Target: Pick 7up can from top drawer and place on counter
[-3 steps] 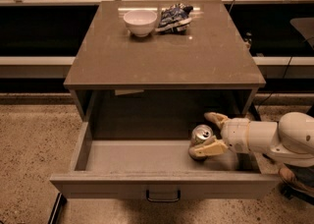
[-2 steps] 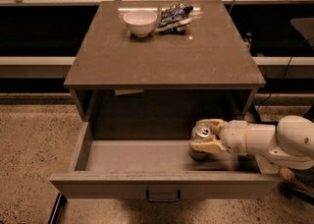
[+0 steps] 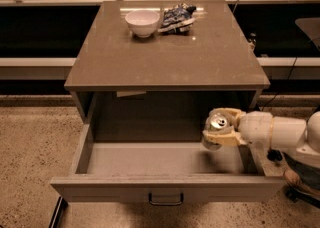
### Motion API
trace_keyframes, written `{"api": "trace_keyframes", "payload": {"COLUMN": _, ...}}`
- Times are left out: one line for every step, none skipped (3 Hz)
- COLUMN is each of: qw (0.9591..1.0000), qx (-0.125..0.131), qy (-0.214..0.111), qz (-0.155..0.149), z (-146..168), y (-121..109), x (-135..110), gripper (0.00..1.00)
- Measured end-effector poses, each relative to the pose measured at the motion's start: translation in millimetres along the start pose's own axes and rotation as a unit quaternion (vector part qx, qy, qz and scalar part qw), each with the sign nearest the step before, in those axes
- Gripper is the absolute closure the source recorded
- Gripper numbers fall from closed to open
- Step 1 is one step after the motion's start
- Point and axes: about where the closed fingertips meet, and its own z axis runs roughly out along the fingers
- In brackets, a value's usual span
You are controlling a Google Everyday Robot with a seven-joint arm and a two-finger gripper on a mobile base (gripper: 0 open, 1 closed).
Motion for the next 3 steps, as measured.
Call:
{"api": "trace_keyframes", "payload": {"qw": 0.9975, "qx": -0.034, "qy": -0.008, "qz": -0.061, "z": -34, "y": -11, "x": -66, "gripper": 1.0}}
{"api": "trace_keyframes", "payload": {"qw": 0.9927, "qx": -0.065, "qy": -0.024, "qz": -0.099, "z": -56, "y": -21, "x": -112, "gripper": 1.0}}
{"api": "trace_keyframes", "payload": {"qw": 0.9853, "qx": -0.097, "qy": -0.047, "qz": -0.132, "z": -71, "y": -34, "x": -153, "gripper": 1.0}}
